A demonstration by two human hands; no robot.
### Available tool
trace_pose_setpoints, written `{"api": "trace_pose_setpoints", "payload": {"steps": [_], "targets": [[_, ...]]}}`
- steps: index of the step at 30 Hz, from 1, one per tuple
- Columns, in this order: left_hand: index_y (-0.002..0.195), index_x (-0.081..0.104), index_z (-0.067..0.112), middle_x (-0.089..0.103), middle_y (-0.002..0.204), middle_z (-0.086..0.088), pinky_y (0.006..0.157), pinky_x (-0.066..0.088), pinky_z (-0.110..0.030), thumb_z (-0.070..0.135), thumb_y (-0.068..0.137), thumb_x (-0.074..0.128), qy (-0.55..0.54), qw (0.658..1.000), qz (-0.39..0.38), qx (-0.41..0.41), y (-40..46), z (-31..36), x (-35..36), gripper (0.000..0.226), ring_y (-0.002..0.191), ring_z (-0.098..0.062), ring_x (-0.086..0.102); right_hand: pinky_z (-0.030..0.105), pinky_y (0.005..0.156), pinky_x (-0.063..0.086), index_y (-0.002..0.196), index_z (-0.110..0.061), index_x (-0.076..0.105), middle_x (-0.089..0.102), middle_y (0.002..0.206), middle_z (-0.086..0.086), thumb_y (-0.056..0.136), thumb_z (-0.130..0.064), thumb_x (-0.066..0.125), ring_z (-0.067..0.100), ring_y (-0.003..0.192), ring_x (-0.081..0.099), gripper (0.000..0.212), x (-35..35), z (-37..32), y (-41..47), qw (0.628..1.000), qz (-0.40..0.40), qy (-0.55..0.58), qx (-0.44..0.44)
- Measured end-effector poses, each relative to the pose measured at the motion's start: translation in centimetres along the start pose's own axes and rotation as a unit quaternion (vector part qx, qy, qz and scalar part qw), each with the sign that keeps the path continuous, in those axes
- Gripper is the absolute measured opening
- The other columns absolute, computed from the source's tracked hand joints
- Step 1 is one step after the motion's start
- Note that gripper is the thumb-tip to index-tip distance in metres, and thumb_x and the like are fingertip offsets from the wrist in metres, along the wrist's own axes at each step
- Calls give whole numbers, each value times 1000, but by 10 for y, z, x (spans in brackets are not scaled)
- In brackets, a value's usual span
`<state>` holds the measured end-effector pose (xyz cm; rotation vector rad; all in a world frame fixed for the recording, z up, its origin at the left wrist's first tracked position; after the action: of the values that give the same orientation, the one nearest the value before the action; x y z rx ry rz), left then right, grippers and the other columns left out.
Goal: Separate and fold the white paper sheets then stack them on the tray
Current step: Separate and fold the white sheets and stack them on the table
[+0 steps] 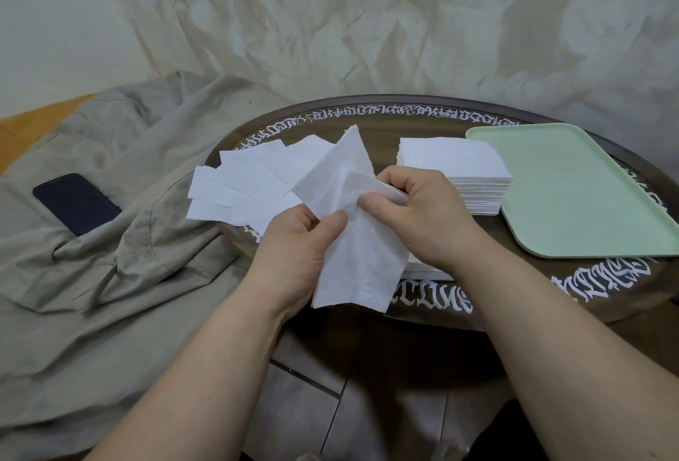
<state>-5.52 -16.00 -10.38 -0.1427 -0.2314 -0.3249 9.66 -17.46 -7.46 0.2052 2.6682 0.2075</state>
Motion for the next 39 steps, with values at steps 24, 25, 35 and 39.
{"api": "trace_pose_setpoints", "payload": {"steps": [24,25,35,39], "targets": [[74,79,19,76,91,-7,90,50,-48,16,100,51,67,995,59,51,9,15,-21,39,88,-24,68,34,73,51,83,-13,65,68,86,9,78,-5,71,24,81,62,11,-17,1,1,938,22,344,43],[77,80,19,76,93,-10,89,49,-50,19,99,54,84,994,48,47,8,13,-20,34,89,-26,67,34,73,52,87,-11,65,68,88,10,82,-4,69,24,82,62,10,-13,2,1,939,7,339,53],[94,71,18,75,86,1,59,48,-24,34,104,42,99,994,35,26,3,12,-8,34,75,-14,69,41,78,53,85,-15,65,70,87,6,90,-4,63,20,81,66,12,-2,6,1,976,-37,209,42],[106,69,26,76,102,3,74,52,-33,41,87,56,176,983,-32,41,6,8,-8,27,95,-16,71,29,68,51,78,-22,64,68,77,-5,90,-6,64,12,75,64,19,-1,4,0,983,-49,178,26]]}}
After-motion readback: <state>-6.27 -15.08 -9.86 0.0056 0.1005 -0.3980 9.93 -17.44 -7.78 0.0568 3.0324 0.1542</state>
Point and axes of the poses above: each hand's wrist, its own y-axis towards the middle knuckle, its own x-axis out of the palm, z = x × y, the point moved 3 cm from there along y, towards the middle knuckle
